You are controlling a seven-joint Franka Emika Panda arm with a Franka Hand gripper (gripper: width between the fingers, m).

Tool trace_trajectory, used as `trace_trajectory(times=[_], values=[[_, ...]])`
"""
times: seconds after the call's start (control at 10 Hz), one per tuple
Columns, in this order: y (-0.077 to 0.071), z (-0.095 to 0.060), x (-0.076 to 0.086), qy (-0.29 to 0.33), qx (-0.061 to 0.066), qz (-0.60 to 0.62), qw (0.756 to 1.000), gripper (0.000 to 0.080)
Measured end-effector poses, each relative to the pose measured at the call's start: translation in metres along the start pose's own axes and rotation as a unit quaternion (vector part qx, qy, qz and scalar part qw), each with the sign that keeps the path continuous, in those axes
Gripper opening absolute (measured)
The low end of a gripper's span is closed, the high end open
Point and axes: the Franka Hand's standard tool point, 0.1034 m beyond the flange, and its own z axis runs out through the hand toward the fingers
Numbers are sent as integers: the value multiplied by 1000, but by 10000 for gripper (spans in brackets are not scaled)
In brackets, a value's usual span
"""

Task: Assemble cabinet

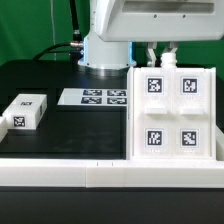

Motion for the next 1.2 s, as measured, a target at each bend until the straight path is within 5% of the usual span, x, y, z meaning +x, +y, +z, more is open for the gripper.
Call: trace_trajectory(times=[0.4, 0.8, 1.0, 1.1, 1.2], values=[[13, -12, 26, -11, 0, -4, 1000, 2], [10, -11, 27, -11, 0, -2, 1000, 2], [10, -11, 27, -11, 0, -2, 1000, 260], [10, -11, 27, -11, 0, -2, 1000, 461], [10, -11, 27, -11, 0, -2, 1000, 461]])
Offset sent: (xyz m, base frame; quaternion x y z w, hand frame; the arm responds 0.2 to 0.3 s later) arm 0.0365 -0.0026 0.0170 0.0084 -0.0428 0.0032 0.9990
